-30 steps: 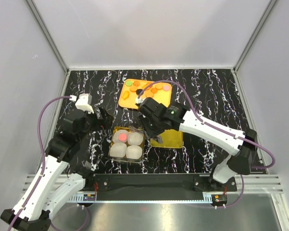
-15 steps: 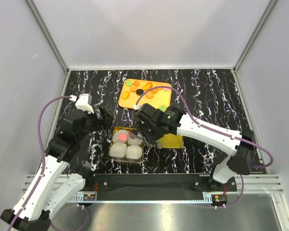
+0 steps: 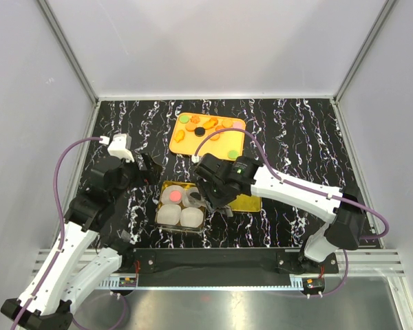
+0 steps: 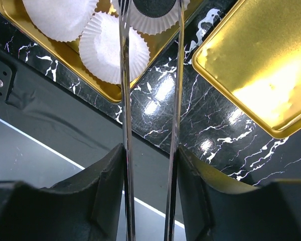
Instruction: Pack the cookies
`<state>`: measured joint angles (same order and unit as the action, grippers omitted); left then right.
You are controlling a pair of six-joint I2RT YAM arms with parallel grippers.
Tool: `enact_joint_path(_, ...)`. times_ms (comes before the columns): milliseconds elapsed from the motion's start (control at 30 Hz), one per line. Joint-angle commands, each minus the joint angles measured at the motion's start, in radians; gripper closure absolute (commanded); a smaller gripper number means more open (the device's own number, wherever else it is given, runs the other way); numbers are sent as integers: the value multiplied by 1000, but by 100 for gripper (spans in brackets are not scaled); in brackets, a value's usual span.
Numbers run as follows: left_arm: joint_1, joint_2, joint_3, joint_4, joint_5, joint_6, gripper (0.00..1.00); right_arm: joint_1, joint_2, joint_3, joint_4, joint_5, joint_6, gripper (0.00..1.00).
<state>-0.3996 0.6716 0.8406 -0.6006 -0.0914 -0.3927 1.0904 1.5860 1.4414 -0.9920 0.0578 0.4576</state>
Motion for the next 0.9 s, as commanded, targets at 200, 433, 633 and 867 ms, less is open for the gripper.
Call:
enact_joint_path(200,5,5,5,36,7,-3,1,19,-3,34,24,-7,3,42)
enact_joint_path(433,5,5,5,36,7,-3,1,19,-20,111,-3,0,-33,47)
enact_joint_path(633,5,2,5,35,9,-3,1,-3,-12,223,-62,30,-71,50)
enact_joint_path(867,5,-1,5,35,7,-3,1,-191,8,249,-17,-7,-140,50)
